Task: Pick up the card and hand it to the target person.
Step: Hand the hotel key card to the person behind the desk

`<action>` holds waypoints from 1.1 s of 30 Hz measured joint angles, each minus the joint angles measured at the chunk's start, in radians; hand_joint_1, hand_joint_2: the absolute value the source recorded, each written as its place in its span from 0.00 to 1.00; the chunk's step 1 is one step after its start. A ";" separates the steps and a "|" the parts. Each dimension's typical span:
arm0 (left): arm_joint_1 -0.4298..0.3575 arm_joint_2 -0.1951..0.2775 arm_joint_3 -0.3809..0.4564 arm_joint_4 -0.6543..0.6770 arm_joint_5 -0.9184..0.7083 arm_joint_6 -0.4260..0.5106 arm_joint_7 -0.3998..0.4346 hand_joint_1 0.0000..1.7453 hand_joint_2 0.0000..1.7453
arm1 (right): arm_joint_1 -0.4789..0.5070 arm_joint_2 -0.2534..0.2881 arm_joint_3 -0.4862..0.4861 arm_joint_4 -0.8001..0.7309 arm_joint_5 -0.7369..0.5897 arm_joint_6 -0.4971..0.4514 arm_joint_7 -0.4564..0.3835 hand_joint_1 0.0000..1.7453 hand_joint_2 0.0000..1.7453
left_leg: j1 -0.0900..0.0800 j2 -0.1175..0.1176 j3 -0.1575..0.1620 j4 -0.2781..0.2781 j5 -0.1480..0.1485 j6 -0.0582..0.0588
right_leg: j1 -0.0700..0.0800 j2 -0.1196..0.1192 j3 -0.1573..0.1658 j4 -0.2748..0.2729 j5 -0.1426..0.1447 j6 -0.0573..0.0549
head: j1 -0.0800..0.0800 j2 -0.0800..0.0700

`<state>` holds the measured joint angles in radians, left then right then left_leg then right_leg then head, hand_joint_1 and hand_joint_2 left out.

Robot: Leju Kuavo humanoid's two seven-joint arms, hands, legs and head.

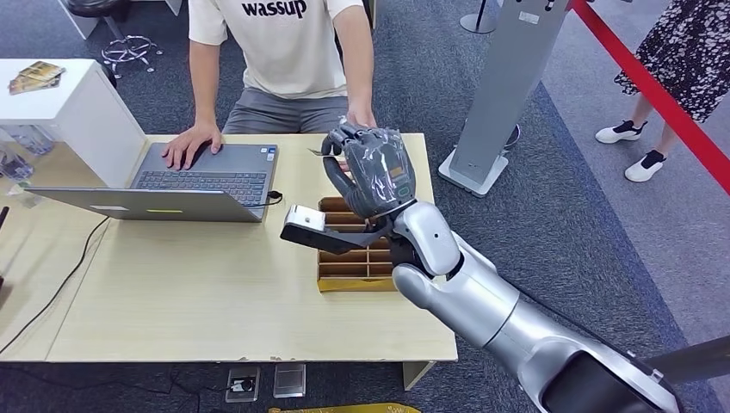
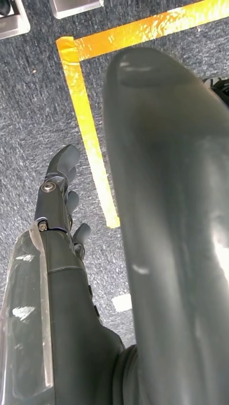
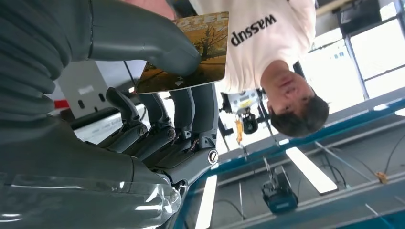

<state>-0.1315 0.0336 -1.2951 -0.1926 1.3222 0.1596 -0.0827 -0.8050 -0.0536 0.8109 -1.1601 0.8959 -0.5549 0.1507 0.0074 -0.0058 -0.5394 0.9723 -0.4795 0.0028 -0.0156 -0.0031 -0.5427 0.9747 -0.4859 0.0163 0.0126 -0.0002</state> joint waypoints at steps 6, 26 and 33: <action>-0.001 -0.003 -0.002 0.000 0.001 0.009 0.006 0.00 0.00 | 0.035 0.046 -0.024 0.140 0.260 -0.126 -0.043 0.88 1.00 | 0.000 0.000 0.000 0.000 0.000 0.000 | 0.000 0.000 0.000 0.000 0.000 0.000 | 0.000 0.000; 0.000 -0.005 -0.017 0.000 -0.003 0.017 -0.005 0.00 1.00 | 0.124 0.137 -0.208 0.252 0.515 -0.134 -0.046 0.00 1.00 | 0.000 0.000 0.000 0.000 0.000 0.000 | 0.000 0.000 -0.001 0.000 0.000 -0.001 | 0.000 0.000; 0.001 -0.005 -0.018 0.000 0.002 0.011 -0.015 0.00 0.00 | 0.124 0.150 -0.226 0.268 0.517 -0.134 -0.043 0.00 1.00 | 0.000 0.000 0.000 0.000 0.000 0.000 | 0.000 0.000 0.000 0.000 0.000 -0.001 | -0.001 0.000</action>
<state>-0.1303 0.0290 -1.3130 -0.1926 1.3244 0.1707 -0.0977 -0.6806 0.0967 0.5854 -0.8922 1.4131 -0.6893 0.1076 0.0075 -0.0056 -0.5394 0.9723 -0.4795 0.0026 -0.0155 -0.0030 -0.5431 0.9751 -0.4862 0.0157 0.0119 -0.0003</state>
